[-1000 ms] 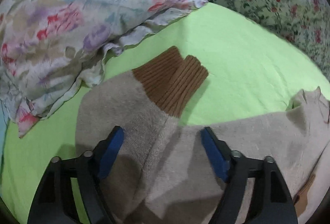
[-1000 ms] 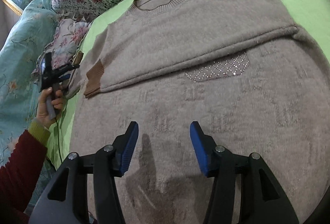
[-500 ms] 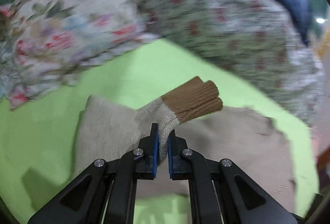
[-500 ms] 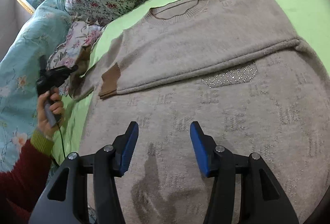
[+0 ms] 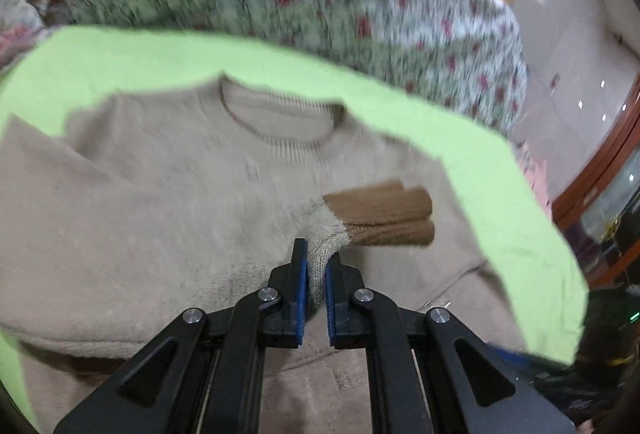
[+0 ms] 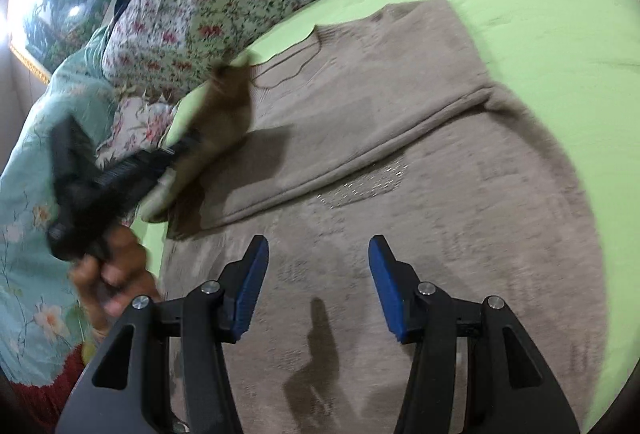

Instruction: Fold small clothes

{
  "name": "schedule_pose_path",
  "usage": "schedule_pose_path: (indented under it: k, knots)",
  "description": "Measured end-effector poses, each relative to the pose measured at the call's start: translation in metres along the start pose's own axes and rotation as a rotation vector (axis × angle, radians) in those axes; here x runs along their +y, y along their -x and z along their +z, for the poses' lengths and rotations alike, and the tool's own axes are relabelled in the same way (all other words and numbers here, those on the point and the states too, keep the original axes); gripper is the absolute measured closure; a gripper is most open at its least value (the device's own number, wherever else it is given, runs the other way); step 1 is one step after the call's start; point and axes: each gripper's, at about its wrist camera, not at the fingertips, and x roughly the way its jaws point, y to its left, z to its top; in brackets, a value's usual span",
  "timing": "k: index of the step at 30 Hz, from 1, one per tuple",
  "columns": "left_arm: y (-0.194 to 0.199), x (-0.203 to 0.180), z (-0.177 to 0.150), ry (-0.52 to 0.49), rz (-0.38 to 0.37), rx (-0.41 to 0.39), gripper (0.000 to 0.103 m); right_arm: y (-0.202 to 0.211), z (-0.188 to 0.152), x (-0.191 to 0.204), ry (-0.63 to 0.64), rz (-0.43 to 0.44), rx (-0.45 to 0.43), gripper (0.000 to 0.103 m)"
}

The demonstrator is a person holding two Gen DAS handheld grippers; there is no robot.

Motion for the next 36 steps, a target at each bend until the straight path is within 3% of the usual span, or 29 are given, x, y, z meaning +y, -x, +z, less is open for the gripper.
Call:
schedule_pose_path:
  k: [5,8,9,11,14,16,18,20,23,25,26,31,33,36]
  knots:
    - [-0.015,0.004,-0.019,0.001,0.021,0.059,0.089,-0.001,0.006,-0.003,-0.013,0.012,-0.009,0.049]
    - [-0.007,0.009,-0.027,0.016,0.028,0.085,0.071,-0.008,0.014,0.002,-0.02,0.037,-0.014,0.049]
    - [0.002,0.012,-0.031,0.025,0.03,0.079,0.059,-0.01,0.018,0.005,-0.018,0.04,-0.021,0.049]
    - [0.023,0.015,-0.042,0.029,0.047,0.049,0.051,-0.015,0.025,0.008,-0.025,0.039,-0.031,0.049]
    - [0.06,0.031,-0.059,0.042,0.119,0.005,0.042,-0.033,0.042,0.015,-0.03,0.057,-0.024,0.049]
    - [0.083,0.05,-0.07,0.072,0.232,-0.025,0.035,-0.051,0.053,0.018,-0.044,0.047,-0.002,0.049]
    - [0.101,0.078,-0.077,0.15,0.34,-0.054,0.035,-0.068,0.061,0.02,-0.051,0.044,0.011,0.049]
    - [0.11,0.11,-0.08,0.243,0.37,-0.063,0.035,-0.093,0.069,0.024,-0.05,0.013,0.057,0.049]
    - [0.109,0.14,-0.077,0.301,0.431,-0.044,0.036,-0.119,0.071,0.029,-0.053,0.005,0.113,0.05]
    - [0.103,0.154,-0.071,0.322,0.452,-0.027,0.036,-0.12,0.074,0.04,0.001,-0.027,0.093,0.077]
    - [0.099,0.16,-0.068,0.33,0.458,-0.014,0.036,-0.116,0.077,0.043,0.009,-0.011,0.085,0.097]
    - [0.083,0.167,-0.05,0.318,0.491,-0.015,0.037,-0.042,0.105,0.052,0.066,0.058,-0.103,0.097]
    - [0.082,0.168,-0.045,0.328,0.494,-0.027,0.041,-0.021,0.111,0.044,0.076,0.023,-0.144,0.097]
    - [0.079,0.174,-0.045,0.375,0.482,-0.04,0.042,-0.02,0.112,0.016,0.064,-0.084,-0.117,0.097]
